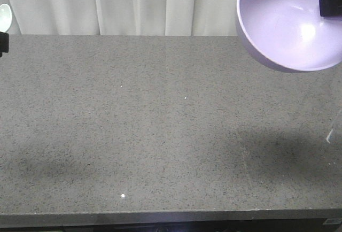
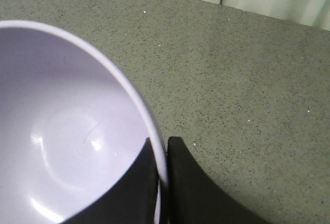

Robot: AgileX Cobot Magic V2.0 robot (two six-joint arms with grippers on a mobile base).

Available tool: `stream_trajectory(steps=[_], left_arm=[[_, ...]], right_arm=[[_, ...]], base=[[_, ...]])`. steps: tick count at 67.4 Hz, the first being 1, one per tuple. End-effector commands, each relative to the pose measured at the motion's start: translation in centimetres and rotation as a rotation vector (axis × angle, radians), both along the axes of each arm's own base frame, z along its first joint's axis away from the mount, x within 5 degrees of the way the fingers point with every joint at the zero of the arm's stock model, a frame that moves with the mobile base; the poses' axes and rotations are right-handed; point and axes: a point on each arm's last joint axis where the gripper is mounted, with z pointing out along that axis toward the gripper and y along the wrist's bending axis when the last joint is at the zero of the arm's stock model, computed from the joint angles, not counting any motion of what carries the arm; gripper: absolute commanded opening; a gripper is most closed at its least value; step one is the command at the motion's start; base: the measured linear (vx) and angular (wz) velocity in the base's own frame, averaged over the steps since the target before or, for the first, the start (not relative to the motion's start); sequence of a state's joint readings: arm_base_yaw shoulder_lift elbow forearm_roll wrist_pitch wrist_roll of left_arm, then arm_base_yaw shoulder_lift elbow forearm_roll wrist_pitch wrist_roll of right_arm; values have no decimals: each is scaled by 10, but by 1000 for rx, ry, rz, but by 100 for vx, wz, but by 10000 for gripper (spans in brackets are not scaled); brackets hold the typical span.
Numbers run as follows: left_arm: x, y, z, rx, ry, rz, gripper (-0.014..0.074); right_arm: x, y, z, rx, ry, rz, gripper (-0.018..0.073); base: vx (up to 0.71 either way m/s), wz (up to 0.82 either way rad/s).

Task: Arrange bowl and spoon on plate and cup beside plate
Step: 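Turn the base away from the counter holding spoon and bowl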

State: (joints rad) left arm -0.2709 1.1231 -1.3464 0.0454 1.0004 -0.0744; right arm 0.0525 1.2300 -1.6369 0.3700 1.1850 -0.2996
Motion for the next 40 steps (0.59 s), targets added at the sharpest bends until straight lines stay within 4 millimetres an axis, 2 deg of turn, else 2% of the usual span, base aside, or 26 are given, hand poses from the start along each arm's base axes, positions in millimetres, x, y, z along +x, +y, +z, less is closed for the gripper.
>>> stream_trajectory(steps=[1, 40], left_arm=[[-5, 0, 16, -37, -95, -2, -7], [-5, 0, 16, -37, -95, -2, -7]], right_arm=[[-7, -1, 17, 32, -103, -18, -4], [-7, -1, 17, 32, -103, -18, -4]], base=[[-1, -9], [0, -17]])
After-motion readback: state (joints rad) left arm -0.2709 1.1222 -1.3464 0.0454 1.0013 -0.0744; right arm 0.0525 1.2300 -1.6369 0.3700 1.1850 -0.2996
